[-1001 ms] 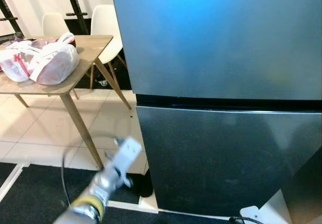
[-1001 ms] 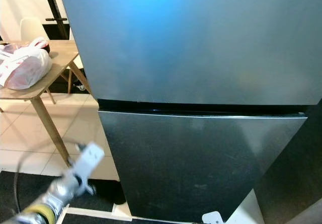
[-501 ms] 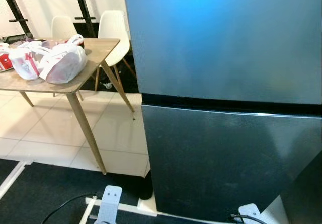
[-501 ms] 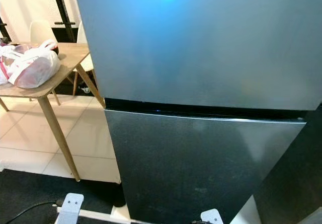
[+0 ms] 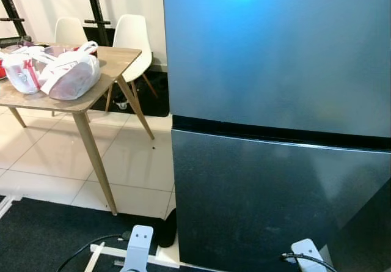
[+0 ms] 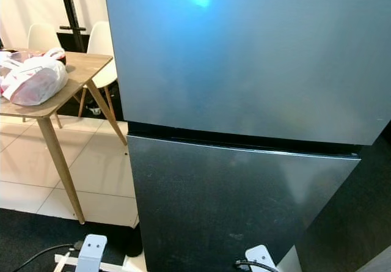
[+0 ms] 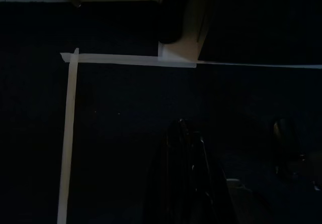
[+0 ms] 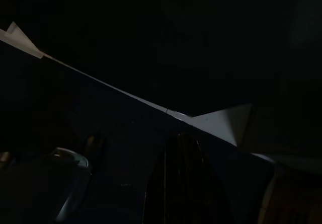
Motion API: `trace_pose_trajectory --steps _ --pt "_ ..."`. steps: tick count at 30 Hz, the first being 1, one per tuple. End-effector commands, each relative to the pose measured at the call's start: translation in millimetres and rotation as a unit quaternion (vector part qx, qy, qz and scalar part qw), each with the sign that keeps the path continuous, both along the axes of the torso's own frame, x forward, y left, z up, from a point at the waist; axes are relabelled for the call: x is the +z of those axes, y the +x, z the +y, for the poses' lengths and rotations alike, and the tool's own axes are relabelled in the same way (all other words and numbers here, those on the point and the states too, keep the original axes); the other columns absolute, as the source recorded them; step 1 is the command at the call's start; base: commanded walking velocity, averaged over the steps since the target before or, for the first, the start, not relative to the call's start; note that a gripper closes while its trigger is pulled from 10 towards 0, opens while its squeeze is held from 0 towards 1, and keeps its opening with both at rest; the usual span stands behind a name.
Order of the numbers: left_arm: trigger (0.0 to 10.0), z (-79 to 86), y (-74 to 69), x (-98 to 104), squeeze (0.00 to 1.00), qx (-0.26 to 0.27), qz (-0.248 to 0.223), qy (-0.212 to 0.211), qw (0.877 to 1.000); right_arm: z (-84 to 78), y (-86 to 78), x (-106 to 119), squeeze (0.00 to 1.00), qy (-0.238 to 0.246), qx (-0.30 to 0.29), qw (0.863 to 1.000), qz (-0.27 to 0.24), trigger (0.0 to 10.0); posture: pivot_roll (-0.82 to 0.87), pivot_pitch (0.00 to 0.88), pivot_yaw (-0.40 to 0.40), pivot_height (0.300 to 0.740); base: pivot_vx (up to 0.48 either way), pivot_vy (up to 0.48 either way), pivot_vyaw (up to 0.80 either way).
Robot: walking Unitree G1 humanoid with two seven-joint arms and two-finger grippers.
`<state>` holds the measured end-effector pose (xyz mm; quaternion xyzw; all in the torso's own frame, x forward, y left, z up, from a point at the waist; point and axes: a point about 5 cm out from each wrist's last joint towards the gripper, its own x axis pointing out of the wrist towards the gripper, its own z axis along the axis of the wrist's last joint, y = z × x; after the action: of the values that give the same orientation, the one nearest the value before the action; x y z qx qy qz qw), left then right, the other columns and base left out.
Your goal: Restocking fridge
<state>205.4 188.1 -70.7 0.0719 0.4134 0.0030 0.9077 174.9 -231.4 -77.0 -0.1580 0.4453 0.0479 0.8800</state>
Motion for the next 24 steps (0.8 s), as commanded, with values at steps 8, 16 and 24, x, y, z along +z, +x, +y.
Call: trace_pose_trajectory --steps 8,16,24 --pt "10.0 -8.9 4.4 2.0 0.00 -0.026 -0.009 -0.001 1.000 -1.1 -10.0 -4.8 0.00 0.007 -0.025 1.000 0.014 10.0 -0.07 0.014 -0.026 0.726 0.000 0.000 0.00" --pt "10.0 -9.7 5.5 2.7 0.00 -0.034 -0.011 -0.002 0.999 6.5 -17.8 -9.6 0.00 0.018 -0.012 0.999 0.025 10.0 -0.06 0.019 -0.006 0.726 0.000 0.000 0.11" --pt "10.0 -8.9 5.1 2.7 0.00 -0.040 -0.011 0.000 0.999 19.2 -19.4 -13.1 0.00 0.020 0.002 0.999 0.030 10.0 -0.06 0.022 0.000 0.726 0.000 0.000 0.80"
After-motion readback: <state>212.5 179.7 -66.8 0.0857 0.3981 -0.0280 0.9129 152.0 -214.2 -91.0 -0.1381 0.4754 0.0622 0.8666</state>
